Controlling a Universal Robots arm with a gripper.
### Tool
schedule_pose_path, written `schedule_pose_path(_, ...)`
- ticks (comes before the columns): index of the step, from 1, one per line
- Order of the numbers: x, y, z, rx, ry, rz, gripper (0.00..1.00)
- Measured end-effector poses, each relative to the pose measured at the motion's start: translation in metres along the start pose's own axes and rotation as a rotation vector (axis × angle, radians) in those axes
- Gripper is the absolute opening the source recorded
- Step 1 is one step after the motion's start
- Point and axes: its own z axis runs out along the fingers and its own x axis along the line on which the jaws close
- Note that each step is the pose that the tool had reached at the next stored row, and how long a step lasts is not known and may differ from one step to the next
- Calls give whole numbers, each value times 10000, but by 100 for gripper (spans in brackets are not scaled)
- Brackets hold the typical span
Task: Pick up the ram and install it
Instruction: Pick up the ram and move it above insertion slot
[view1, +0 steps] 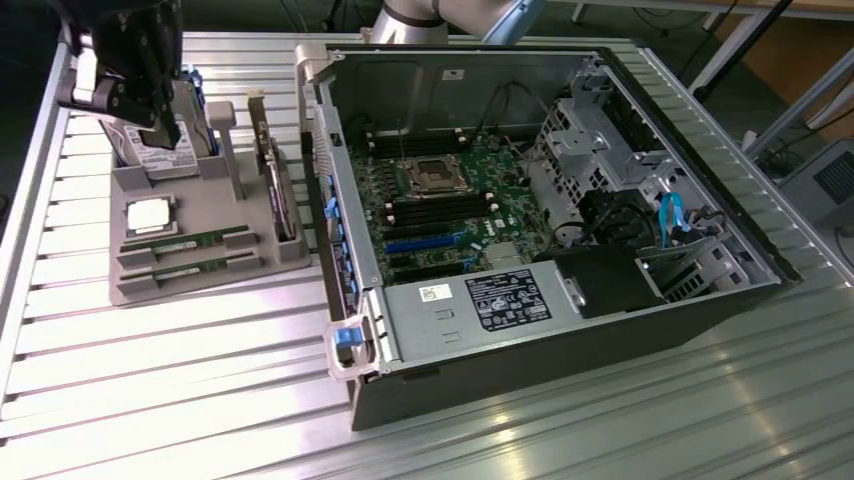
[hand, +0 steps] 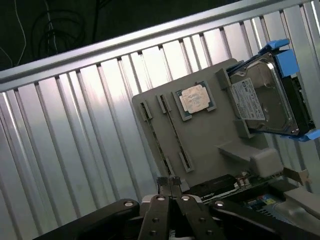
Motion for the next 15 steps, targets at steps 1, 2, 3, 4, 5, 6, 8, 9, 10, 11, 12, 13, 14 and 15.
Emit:
schedule_pose_path(1,0,0,0,-2,4,-110,10)
schedule_pose_path(2,0,0,0,-6,11,-286,10)
schedule_pose_path(3,0,0,0,-10,19,-490,10)
schedule_pose_path(4,0,0,0,-13,24,-629,10)
schedule_pose_path(5,0,0,0,-17,32,-812,10)
schedule_pose_path(6,0,0,0,-18,34,-903,10)
schedule_pose_path(8,0,0,0,-26,48,-1236,10)
schedule_pose_path(9,0,0,0,-29,54,-1392,10)
schedule_pose_path(10,0,0,1,-33,62,-1622,10)
schedule_pose_path(11,0,0,0,-37,70,-1796,10)
schedule_pose_path(12,0,0,0,-37,69,-1797,10)
schedule_pose_path(13,0,0,0,-38,70,-1797,10)
schedule_pose_path(14,0,0,0,-37,69,-1797,10)
schedule_pose_path(15,0,0,0,-37,70,-1797,11)
